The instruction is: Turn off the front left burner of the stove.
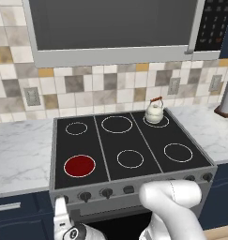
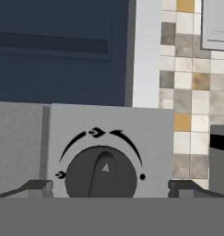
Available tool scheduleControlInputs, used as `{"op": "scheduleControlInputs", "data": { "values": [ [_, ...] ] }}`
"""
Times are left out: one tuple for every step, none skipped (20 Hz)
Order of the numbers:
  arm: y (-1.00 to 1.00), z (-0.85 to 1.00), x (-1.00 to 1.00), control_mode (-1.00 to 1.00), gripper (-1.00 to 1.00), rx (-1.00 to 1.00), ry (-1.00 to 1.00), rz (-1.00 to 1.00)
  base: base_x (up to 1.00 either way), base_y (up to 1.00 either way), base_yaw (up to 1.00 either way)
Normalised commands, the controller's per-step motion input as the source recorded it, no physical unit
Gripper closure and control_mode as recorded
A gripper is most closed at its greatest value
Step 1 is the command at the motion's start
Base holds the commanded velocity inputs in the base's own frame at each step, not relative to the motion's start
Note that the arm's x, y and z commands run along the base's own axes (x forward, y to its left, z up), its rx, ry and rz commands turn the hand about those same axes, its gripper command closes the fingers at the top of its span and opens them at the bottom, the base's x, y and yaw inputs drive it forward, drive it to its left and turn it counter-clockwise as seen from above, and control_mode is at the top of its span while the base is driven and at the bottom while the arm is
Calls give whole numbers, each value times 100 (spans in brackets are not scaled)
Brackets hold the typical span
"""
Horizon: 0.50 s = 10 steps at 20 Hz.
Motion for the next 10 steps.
{"op": "scheduleControlInputs", "data": {
  "values": [
    [0, 0, 18, -100, -100, 0, 0, 6, 0, 0, 0],
    [0, 0, 12, -100, -100, 0, 0, 7, 0, 0, 0],
    [0, 0, 9, -100, -100, 0, -1, 7, 0, 0, 0],
    [0, 0, 9, -100, -100, 0, -2, 7, 0, 0, 0],
    [0, 0, 8, -100, -100, 0, -3, 7, 0, 0, 0],
    [0, 0, 8, -100, -100, 0, -3, 7, 0, 0, 0],
    [0, 0, 7, -100, -100, 0, -3, 7, 0, 0, 0],
    [1, 0, 4, -100, -100, 0, -4, 6, 0, 0, 0],
    [8, 0, 0, -100, -100, 0, -5, 6, 0, 0, 0],
    [8, 0, 0, -100, -100, 0, -5, 6, 0, 0, 0]
  ]
}}
